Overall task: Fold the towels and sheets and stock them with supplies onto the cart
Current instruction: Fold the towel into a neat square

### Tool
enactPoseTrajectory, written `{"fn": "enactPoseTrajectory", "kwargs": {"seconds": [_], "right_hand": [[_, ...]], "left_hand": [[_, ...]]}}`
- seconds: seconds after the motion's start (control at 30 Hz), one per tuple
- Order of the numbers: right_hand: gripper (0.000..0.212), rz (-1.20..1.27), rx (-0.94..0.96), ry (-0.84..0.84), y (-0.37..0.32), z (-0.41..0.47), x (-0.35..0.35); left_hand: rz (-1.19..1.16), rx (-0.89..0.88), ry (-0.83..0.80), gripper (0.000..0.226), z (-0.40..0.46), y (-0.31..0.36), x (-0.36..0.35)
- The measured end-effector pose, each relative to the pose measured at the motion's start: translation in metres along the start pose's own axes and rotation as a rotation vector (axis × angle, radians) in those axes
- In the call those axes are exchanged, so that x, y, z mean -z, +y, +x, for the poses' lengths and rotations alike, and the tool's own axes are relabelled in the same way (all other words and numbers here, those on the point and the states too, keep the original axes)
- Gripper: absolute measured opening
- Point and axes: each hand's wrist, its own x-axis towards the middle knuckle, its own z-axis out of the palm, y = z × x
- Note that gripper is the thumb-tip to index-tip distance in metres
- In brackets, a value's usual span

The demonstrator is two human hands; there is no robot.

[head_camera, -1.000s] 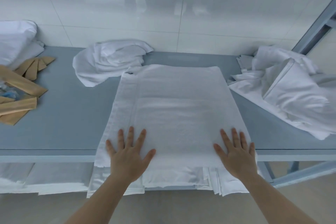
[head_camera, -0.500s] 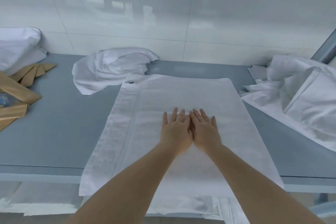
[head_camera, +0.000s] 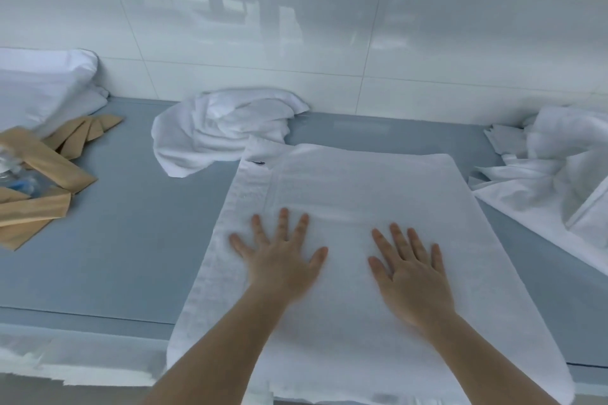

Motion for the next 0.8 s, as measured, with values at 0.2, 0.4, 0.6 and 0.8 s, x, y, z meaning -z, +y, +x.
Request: {"fn": "enactPoseTrajectory", "kwargs": {"seconds": [0.2, 0.4, 0.6, 0.8], "right_hand": [[0.049, 0.010, -0.086, 0.133, -0.031, 0.010, 0.021], [0.045, 0.176, 0.332, 0.126, -0.117, 0.085, 0.025], [0.053, 0.173, 0.461, -0.009, -0.199, 0.168, 0.035], [0.053, 0.100, 0.525, -0.114, -0.221, 0.205, 0.037]], "left_hand": [[-0.002, 0.056, 0.033, 0.084, 0.022, -0.047, 0.010], [-0.006, 0.051, 0.083, 0.083, 0.013, -0.045, 0.001], [-0.012, 0.021, 0.118, 0.080, 0.012, -0.043, 0.002], [-0.037, 0.012, 0.127, 0.080, 0.010, -0.043, 0.000]]}}
